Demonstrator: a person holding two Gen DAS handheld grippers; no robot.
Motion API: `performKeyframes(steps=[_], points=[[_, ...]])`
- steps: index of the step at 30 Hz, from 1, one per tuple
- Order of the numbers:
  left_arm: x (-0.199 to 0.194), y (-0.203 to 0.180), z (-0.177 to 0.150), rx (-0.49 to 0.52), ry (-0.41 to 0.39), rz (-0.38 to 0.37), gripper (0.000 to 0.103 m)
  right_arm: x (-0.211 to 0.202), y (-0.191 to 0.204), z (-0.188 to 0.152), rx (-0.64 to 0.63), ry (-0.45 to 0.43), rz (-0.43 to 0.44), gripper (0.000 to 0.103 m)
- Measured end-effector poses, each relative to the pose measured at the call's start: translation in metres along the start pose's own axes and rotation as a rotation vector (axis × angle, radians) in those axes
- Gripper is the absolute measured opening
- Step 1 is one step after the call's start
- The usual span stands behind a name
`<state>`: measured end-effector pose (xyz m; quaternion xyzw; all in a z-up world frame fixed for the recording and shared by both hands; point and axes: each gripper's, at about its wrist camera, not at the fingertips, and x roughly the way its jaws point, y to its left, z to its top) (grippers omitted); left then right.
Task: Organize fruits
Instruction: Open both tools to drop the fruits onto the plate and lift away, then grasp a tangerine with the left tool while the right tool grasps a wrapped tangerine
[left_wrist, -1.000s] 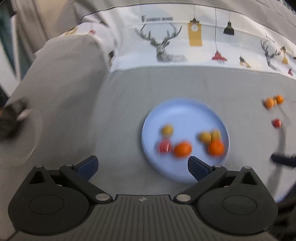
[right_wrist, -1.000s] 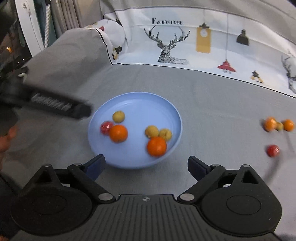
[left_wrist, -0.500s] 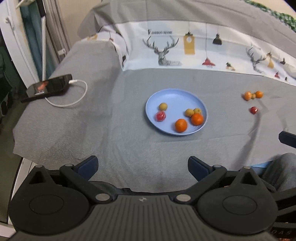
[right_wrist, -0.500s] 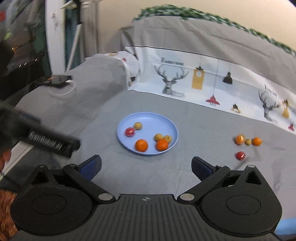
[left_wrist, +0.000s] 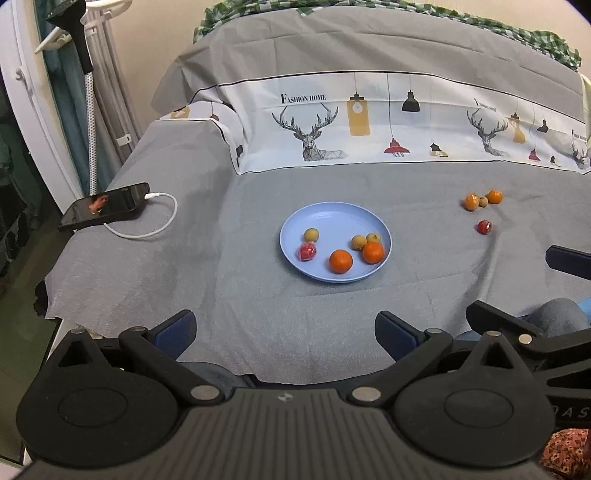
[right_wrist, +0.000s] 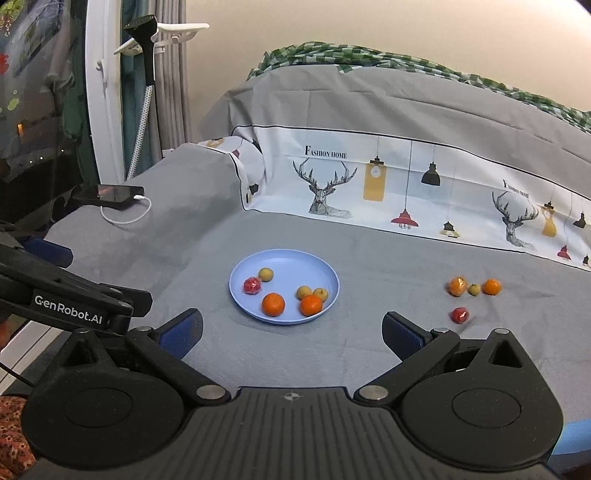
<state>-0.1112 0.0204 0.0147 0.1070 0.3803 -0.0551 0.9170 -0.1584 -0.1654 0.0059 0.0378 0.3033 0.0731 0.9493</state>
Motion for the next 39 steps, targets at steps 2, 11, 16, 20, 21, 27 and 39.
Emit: performKeyframes(steps=[2,11,16,20,21,27,39], points=[[-0.001,0.000,0.000,-0.002,-0.001,-0.005,0.103,0.000,0.001,0.000,-0.003,0.000,0.000,0.102],[0.013,-0.005,0.003,0.044,0.029,-0.021,0.103,0.000,-0.001,-0.003,0.012,-0.010,-0.015,0.102],[0.020,-0.013,0.005,0.077,0.045,-0.018,0.103,0.010,-0.010,-0.005,0.056,0.024,-0.017,0.102],[0.032,-0.016,0.011,0.082,0.069,-0.010,0.103,0.022,-0.019,-0.008,0.077,0.060,-0.013,0.102],[0.035,-0.017,0.013,0.076,0.076,-0.010,0.103,0.025,-0.021,-0.009,0.081,0.067,-0.012,0.102],[0.059,-0.027,0.032,0.075,0.110,-0.017,0.103,0.041,-0.042,-0.010,0.135,0.097,-0.024,0.102],[0.127,-0.106,0.093,0.144,0.145,-0.138,0.103,0.077,-0.154,-0.016,0.316,0.109,-0.247,0.102]])
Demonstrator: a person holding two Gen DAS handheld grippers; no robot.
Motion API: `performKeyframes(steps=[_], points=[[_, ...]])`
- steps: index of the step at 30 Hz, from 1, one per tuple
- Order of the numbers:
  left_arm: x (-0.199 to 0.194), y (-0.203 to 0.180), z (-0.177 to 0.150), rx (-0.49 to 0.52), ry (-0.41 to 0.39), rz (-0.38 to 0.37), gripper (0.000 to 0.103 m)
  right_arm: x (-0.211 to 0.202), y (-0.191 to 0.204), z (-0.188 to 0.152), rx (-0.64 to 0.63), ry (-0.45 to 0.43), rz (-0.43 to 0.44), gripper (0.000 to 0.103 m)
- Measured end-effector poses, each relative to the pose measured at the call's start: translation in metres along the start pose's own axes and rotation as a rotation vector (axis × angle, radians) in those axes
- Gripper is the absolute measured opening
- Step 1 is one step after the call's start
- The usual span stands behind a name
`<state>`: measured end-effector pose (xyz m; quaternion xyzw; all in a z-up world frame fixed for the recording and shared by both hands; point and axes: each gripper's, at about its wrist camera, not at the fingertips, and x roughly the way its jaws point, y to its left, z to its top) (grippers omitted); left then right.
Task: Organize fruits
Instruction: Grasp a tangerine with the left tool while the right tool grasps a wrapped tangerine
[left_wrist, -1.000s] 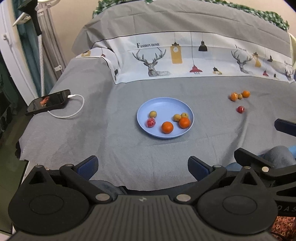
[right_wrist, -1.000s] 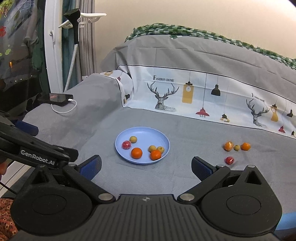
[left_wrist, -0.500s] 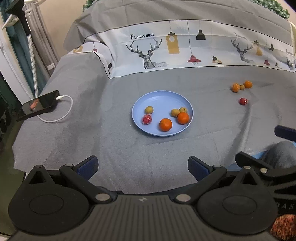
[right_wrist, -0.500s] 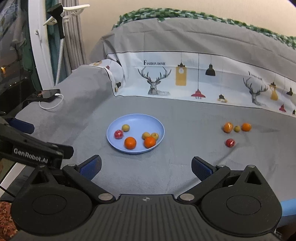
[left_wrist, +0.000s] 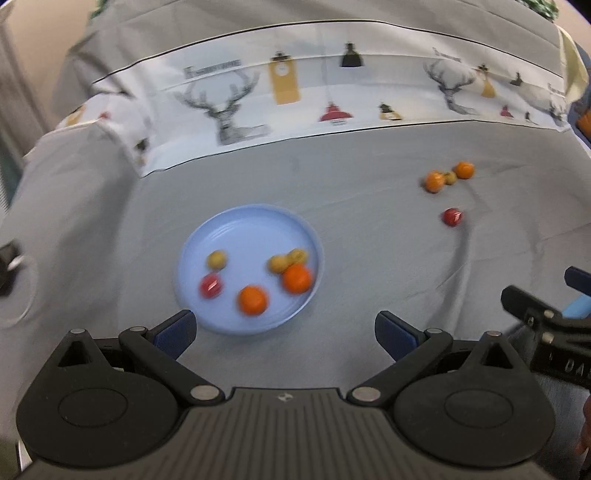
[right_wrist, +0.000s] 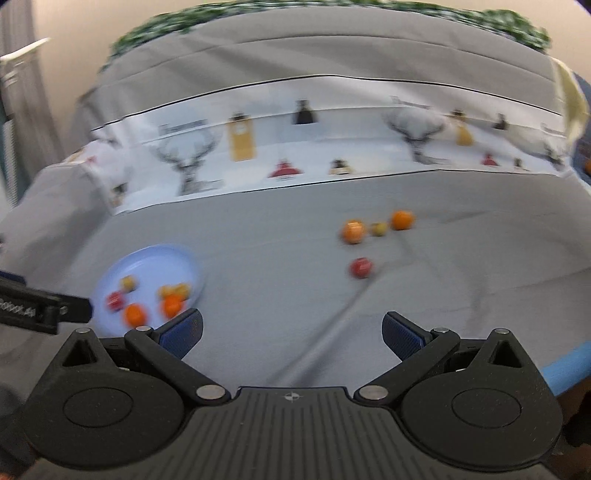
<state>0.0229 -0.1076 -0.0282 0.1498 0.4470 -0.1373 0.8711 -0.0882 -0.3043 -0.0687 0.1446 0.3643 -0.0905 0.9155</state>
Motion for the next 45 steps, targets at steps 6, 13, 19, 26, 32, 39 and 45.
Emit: performKeyframes(steps=[6,13,19,26,32,39,45], points=[[0.047,-0.051,0.036,0.066,0.004,-0.080,0.103,0.044,-0.061,0.024,0.032,-0.039,-0.120,0.102],[0.132,-0.130,0.072,0.136,-0.008,-0.205,0.103,0.143,-0.133,0.045,0.046,-0.047,-0.155,0.102],[0.201,-0.179,0.095,0.216,0.015,-0.235,0.103,0.221,-0.168,0.063,0.030,-0.026,-0.146,0.102],[0.236,-0.182,0.131,0.195,-0.042,-0.228,0.103,0.281,-0.181,0.078,-0.096,-0.037,-0.145,0.102],[0.279,-0.199,0.164,0.245,0.024,-0.323,0.103,0.323,-0.188,0.080,-0.128,-0.007,-0.118,0.094],[0.288,-0.211,0.179,0.304,-0.010,-0.366,0.040,0.331,-0.178,0.076,-0.226,-0.036,-0.060,0.036],[0.265,-0.182,0.174,0.249,-0.014,-0.266,0.040,0.309,-0.172,0.079,-0.213,-0.015,-0.215,0.036]])
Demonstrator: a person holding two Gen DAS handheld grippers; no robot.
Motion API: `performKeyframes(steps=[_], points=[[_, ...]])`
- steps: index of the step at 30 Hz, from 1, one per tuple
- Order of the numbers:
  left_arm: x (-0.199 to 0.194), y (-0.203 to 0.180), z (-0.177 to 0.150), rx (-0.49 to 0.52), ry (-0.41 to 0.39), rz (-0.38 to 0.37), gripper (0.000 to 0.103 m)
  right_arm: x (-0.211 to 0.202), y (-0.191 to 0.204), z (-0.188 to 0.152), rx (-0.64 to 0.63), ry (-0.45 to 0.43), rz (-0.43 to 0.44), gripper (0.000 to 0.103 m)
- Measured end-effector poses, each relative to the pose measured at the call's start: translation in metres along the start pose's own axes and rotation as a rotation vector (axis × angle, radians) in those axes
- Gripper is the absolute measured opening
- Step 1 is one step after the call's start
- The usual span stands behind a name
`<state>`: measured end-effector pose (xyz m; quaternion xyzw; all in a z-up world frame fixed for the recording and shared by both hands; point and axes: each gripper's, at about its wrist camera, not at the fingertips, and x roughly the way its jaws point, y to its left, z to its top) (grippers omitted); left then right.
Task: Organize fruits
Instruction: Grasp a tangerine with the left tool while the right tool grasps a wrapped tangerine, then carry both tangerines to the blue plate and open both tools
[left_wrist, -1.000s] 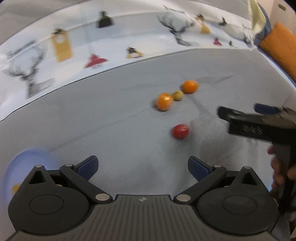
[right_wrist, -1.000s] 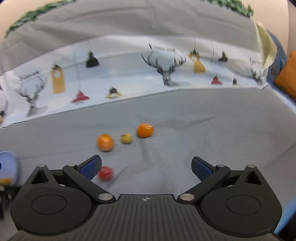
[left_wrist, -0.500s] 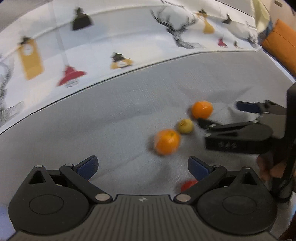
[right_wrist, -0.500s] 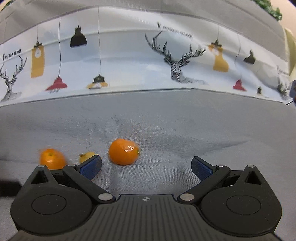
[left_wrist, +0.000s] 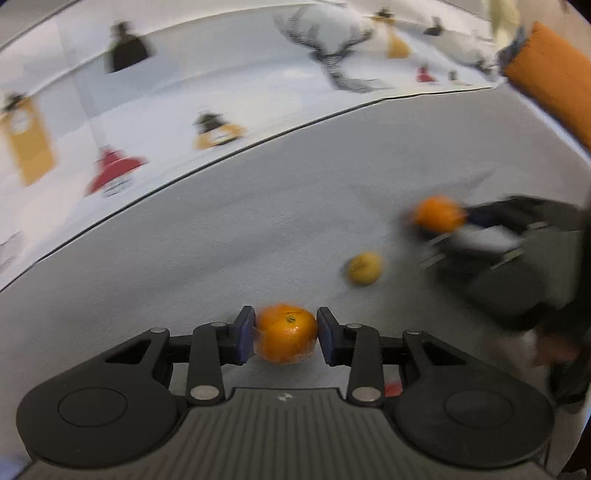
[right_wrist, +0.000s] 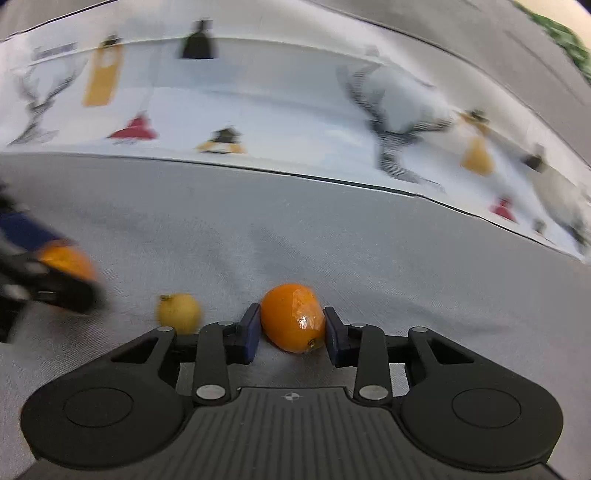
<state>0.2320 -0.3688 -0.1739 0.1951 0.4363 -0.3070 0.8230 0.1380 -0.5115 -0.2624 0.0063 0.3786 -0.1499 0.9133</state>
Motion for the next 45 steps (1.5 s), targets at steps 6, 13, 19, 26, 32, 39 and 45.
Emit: performKeyframes(steps=[6,13,19,26,32,39,45], points=[[-0.100,0.037,-0.051,-0.056,-0.027,0.100,0.040,-0.107,-0.040,-0.014,0.295,-0.036,0.023,0.037],[-0.232,0.066,-0.127,-0.155,-0.012,0.190,0.040,-0.260,0.006,-0.027,0.322,-0.129,0.088,0.037],[-0.317,0.072,-0.188,-0.160,-0.062,0.250,0.040,-0.354,0.074,-0.029,0.259,-0.126,0.296,0.037],[-0.386,0.082,-0.245,-0.246,-0.098,0.281,0.040,-0.426,0.140,-0.047,0.113,-0.121,0.400,0.037],[-0.428,0.085,-0.276,-0.286,-0.174,0.288,0.040,-0.460,0.171,-0.058,0.060,-0.117,0.452,0.037],[-0.447,0.089,-0.300,-0.355,-0.177,0.290,0.040,-0.478,0.194,-0.055,-0.029,-0.146,0.472,0.037],[-0.450,0.090,-0.306,-0.379,-0.171,0.294,0.040,-0.482,0.200,-0.054,-0.058,-0.155,0.477,0.037]])
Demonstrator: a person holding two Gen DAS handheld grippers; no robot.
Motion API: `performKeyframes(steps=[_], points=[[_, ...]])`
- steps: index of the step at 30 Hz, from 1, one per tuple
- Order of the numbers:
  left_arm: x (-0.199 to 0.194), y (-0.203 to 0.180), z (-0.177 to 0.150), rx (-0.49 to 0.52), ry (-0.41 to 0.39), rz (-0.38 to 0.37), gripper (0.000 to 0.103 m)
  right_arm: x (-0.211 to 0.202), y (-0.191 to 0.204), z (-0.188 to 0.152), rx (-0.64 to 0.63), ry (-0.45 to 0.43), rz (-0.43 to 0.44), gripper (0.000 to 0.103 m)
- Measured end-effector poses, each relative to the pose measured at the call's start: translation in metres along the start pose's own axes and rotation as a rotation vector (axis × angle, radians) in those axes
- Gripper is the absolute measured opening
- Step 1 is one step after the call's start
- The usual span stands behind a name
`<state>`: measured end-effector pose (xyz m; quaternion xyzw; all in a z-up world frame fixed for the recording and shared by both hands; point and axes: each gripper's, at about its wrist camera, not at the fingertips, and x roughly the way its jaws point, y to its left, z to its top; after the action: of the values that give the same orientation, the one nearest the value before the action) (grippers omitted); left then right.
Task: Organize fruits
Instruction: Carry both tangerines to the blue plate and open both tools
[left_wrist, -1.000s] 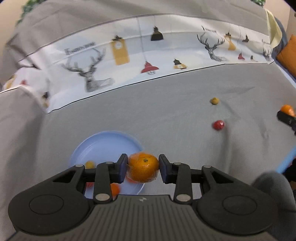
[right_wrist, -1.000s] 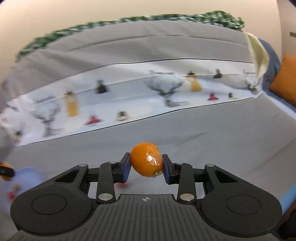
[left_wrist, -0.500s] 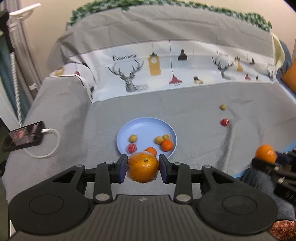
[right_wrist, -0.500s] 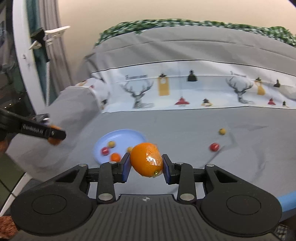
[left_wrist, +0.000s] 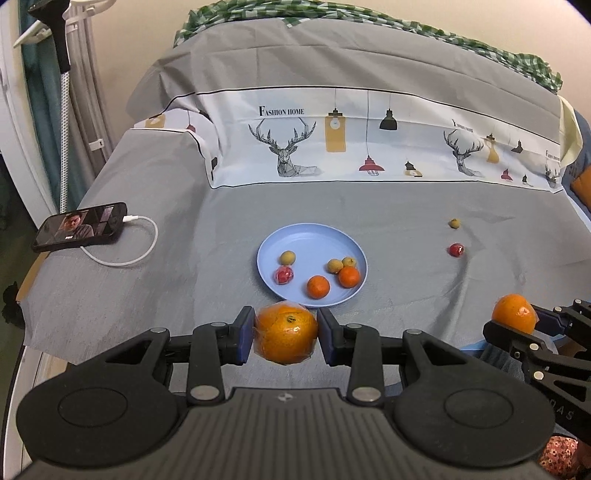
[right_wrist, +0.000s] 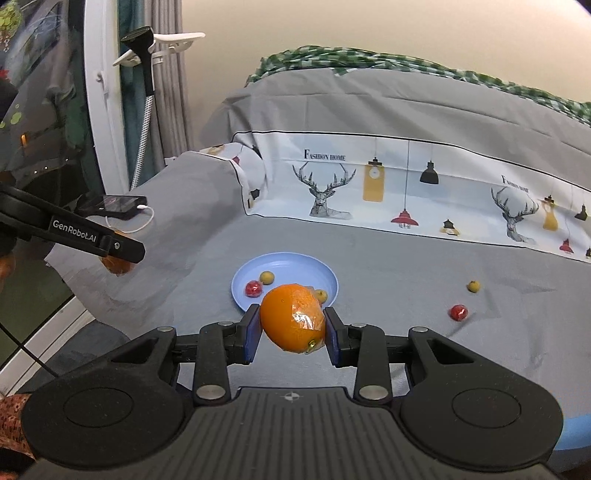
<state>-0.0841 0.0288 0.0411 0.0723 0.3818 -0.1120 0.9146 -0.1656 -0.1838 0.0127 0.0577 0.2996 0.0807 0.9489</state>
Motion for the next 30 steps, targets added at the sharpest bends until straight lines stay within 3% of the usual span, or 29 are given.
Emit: performKeyframes(steps=[16,30], points=[[0.019,-0.003,0.000,0.008,0.032,-0.006,0.040,0.010,-0.004,-0.003,0.020,0.026,-0.005,0.037],[0.048,0.002,0.020,0.000,0.051,-0.011,0.040,0.041,-0.004,0.003,0.007,0.056,-0.004,0.037]])
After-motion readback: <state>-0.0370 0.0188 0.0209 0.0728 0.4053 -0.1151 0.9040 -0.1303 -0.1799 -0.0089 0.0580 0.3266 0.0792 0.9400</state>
